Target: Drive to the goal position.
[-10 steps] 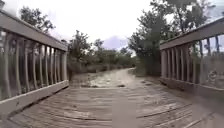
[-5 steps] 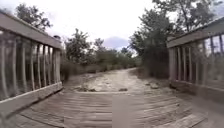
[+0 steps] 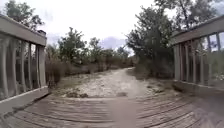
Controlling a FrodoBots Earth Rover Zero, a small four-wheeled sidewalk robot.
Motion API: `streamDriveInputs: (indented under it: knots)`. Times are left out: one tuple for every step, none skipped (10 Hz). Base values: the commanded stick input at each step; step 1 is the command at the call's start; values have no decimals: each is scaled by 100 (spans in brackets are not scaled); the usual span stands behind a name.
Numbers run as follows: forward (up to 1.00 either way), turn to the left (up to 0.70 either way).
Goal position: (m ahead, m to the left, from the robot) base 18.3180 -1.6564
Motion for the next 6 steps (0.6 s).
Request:
streamDriveInputs:
  knots:
    - [70, 0]
    - [70, 0]
    - [70, 0]
    - [70, 0]
    - [70, 0]
    - [70, 0]
